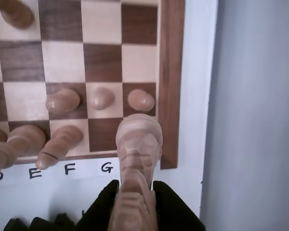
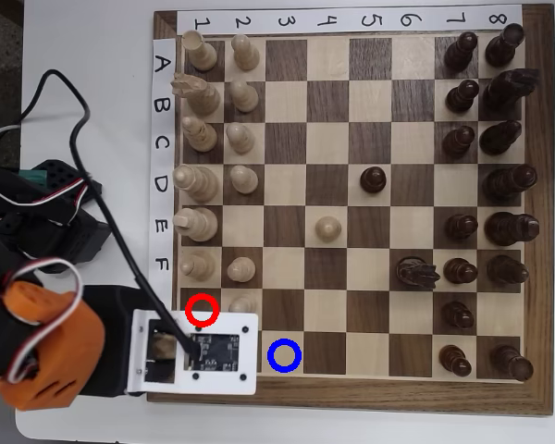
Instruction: Move the piece to destination
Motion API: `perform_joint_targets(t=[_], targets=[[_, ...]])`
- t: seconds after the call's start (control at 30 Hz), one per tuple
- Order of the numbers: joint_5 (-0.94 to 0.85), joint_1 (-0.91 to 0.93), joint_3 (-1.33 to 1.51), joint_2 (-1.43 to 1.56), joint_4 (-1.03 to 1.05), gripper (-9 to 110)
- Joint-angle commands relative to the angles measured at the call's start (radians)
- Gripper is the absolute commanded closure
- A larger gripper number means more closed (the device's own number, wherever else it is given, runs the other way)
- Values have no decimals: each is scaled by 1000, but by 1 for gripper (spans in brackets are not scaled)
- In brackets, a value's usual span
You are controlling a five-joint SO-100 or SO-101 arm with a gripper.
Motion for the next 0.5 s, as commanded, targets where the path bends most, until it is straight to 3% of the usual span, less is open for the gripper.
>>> perform_joint_targets(t=[0.0, 0.47], targets=[[15, -32, -98, 5, 2, 101], [112, -123, -247, -305, -112, 101]])
